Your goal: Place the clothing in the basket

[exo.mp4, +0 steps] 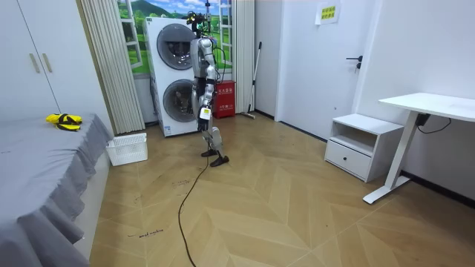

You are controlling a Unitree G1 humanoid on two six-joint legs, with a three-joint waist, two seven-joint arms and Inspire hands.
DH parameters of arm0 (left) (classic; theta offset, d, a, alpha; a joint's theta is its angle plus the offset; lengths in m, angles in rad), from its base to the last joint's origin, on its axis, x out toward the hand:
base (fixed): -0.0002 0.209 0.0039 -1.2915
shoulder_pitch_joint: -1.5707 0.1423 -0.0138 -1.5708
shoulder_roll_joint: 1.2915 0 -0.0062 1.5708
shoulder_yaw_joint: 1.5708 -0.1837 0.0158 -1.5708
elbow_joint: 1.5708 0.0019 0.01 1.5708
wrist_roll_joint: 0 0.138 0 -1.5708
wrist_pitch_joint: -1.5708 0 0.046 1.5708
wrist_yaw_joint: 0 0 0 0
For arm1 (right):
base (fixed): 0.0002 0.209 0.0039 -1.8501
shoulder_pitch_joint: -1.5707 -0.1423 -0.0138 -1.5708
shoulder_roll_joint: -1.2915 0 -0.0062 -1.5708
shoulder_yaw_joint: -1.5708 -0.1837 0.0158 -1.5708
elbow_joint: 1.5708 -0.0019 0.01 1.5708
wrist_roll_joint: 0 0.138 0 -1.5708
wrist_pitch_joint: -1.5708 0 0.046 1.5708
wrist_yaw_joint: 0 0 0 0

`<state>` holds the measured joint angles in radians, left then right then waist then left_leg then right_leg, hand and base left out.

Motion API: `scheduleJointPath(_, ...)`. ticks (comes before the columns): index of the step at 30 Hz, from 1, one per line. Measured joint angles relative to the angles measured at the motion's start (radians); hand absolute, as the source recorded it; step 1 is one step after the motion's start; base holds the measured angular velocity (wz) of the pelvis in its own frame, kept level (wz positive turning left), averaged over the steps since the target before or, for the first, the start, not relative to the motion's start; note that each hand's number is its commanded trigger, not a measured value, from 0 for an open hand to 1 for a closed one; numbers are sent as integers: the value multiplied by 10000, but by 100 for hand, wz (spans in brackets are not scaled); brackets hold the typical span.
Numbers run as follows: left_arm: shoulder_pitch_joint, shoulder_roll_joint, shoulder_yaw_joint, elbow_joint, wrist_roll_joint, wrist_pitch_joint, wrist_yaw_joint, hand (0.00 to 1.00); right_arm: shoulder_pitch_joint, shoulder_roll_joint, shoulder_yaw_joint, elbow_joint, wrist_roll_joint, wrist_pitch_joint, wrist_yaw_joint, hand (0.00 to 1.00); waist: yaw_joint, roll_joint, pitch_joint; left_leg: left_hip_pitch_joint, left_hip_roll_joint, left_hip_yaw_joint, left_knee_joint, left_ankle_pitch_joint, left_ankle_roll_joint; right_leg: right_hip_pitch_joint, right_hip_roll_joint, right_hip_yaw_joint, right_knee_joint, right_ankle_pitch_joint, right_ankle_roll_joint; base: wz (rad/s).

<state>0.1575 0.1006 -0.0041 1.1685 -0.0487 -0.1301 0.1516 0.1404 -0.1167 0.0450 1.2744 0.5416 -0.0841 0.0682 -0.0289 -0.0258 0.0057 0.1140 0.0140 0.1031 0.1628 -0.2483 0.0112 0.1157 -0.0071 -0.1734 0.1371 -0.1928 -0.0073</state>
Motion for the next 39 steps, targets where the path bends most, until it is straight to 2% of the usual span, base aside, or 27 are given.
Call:
scheduleJointPath(6,93,-2,9,0,11,17,-7,0,-13,-22,-2,43,70,40,207,0,11,42,-16,21,0,11,15,0,0,17,-6,48,28,0,0,0)
scheduleJointPath(12,96,14,2,2,-409,239,-170,0,6,-47,1,107,278,234,578,0,-5,59,-12,25,-10,-12,36,0,0,41,-26,-59,27,0,1,0)
scheduleJointPath(15,110,15,20,-6,-738,407,-295,0,11,-43,7,142,622,454,646,0,9,76,-2,10,-3,5,15,-1,1,28,-20,-60,15,0,1,0)
scheduleJointPath(19,98,3,200,-74,-819,537,-370,0,18,-4,-43,137,906,624,688,0,30,82,-12,-42,107,42,116,-50,-17,-28,71,51,77,-13,-23,-3)
scheduleJointPath(21,90,-6,425,-67,-981,546,-409,0,-36,6,-79,133,828,636,808,0,82,92,-23,-350,275,46,681,-307,-92,-229,154,56,336,-116,-123,-10)
scheduleJointPath(23,88,21,691,-65,-1549,572,-518,0,-65,13,-74,119,684,636,875,0,100,56,-36,-1109,469,103,2332,-722,-269,-466,266,43,621,-363,-236,-2)
scheduleJointPath(24,95,41,714,-68,-1812,573,-534,0,-77,18,-73,120,619,635,874,0,120,27,-23,-1352,517,107,2921,-734,-275,-486,264,52,711,-439,-276,0)
scheduleJointPath(25,101,53,801,-97,-2276,569,-560,0,-65,17,-83,122,590,621,878,0,105,12,-17,-1784,662,139,4074,-730,-278,-459,273,51,892,-640,-355,0)
scheduleJointPath(26,104,62,787,-153,-2659,565,-565,0,-13,6,-91,105,636,603,880,0,81,103,-10,-2213,902,207,5209,-709,-285,-351,339,82,1052,-841,-468,11)
scheduleJointPath(27,110,65,784,-181,-2805,556,-569,0,-8,1,-103,82,647,602,877,0,58,128,19,-2494,1030,209,5819,-629,-288,-278,419,103,1109,-937,-532,11)
scheduleJointPath(28,137,46,791,-258,-3157,503,-582,0,11,-14,-89,40,712,606,863,0,116,102,23,-3007,1122,189,6743,-466,-105,-195,402,198,1390,-1172,-599,5)
scheduleJointPath(29,116,13,719,-370,-3543,368,-590,0,-34,-79,-86,13,774,637,842,0,65,82,27,-3429,882,245,6381,-530,-7,-234,289,300,1572,-1367,-607,0)
scheduleJointPath(30,107,-4,644,-416,-3683,322,-591,0,-40,-109,-81,2,758,638,838,0,69,67,23,-3740,718,272,5979,-516,-17,-295,185,301,1620,-1437,-565,-7)
scheduleJointPath(31,107,-31,565,-518,-3993,202,-589,0,-60,-155,-75,-1,766,653,813,0,110,-5,6,-4261,269,304,4717,-370,-94,-319,-54,365,1623,-1580,-393,-15)
scheduleJointPath(32,130,-40,601,-522,-4113,99,-590,0,-54,-179,-82,-14,713,659,781,0,143,-71,-21,-4694,-1,386,3131,80,-287,-292,-224,387,1552,-1666,-327,-23)
scheduleJointPath(33,154,-37,619,-520,-4148,44,-590,0,-46,-182,-81,-14,620,664,750,0,184,-64,-17,-4876,-71,422,2441,604,-251,-255,-316,407,1552,-1744,-301,-44)
scheduleJointPath(34,285,-25,625,-526,-4219,-87,-580,0,-41,-192,-58,-19,455,724,738,0,356,-45,-7,-4996,-79,530,1566,1470,-242,-101,-473,587,1483,-1850,-291,-51)
scheduleJointPath(35,450,-18,620,-527,-4290,-100,-586,0,-38,-200,-12,-29,418,753,743,0,332,-55,-26,-5024,-132,673,1158,2181,-145,216,-640,733,1252,-1957,-158,-44)
scheduleJointPath(36,505,-21,613,-530,-4312,-100,-595,0,-36,-195,-12,-38,418,754,752,0,302,-88,-40,-5061,-170,831,1100,2488,27,317,-741,771,1119,-2005,-79,-10)
scheduleJointPath(37,538,-21,615,-521,-4362,-100,-654,0,-23,-186,-35,-44,363,760,760,0,288,-210,-74,-5237,-397,1087,1247,2774,383,458,-1029,831,962,-2076,203,12)
scheduleJointPath(38,508,-19,621,-526,-4365,-124,-731,0,-27,-215,-129,-190,256,785,764,0,328,-377,-98,-5581,-721,1339,1741,2439,863,427,-1416,1023,920,-2218,342,27)
scheduleJointPath(39,489,-14,621,-517,-4363,-135,-767,0,-25,-218,-235,-296,189,780,764,0,290,-310,-156,-5708,-865,1410,2021,2141,950,416,-1567,1224,983,-2296,371,35)
